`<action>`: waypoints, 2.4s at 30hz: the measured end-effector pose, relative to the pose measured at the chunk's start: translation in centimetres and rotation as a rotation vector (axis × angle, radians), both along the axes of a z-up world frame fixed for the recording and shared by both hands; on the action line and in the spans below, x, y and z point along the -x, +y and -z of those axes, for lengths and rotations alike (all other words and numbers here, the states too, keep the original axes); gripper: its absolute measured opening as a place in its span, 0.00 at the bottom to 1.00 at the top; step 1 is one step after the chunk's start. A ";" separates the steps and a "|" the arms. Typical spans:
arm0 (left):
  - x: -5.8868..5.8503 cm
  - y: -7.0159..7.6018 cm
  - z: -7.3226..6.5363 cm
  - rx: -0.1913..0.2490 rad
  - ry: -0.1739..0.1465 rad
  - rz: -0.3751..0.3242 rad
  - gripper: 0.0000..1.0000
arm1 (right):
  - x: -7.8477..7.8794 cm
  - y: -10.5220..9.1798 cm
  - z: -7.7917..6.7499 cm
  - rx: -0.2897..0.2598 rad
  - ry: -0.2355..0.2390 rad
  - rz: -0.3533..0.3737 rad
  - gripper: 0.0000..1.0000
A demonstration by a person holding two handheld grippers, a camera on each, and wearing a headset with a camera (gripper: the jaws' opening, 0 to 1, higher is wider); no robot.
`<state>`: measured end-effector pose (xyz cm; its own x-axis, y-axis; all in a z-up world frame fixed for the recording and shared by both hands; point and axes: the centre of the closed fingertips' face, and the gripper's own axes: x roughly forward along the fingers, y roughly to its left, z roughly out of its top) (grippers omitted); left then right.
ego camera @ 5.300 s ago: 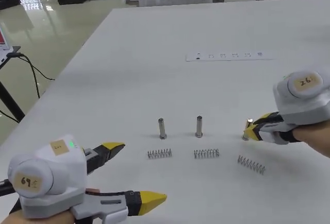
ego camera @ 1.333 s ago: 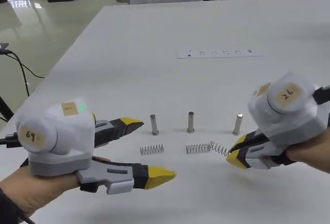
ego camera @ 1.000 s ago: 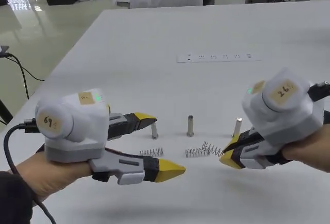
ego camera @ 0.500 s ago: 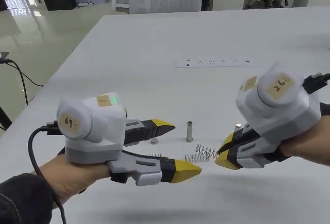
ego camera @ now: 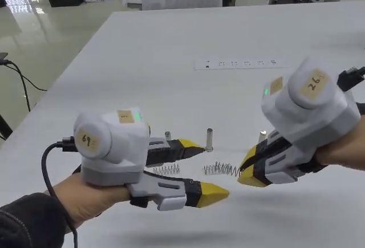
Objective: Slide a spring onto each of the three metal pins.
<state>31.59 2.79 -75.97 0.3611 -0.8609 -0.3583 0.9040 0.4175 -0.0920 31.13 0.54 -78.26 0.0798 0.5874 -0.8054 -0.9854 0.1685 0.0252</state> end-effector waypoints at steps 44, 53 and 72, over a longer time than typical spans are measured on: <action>2.0 -1.0 0.0 -0.018 -0.061 0.121 0.08 | 2.6 0.4 -1.2 0.051 0.065 -0.220 0.07; 2.4 -1.2 0.3 -0.041 -0.071 0.144 0.05 | 2.8 0.1 -1.2 0.072 0.077 -0.235 0.07; 2.5 -1.2 1.0 -0.083 -0.081 0.160 0.03 | 2.9 1.8 -3.7 0.029 0.020 -0.247 0.07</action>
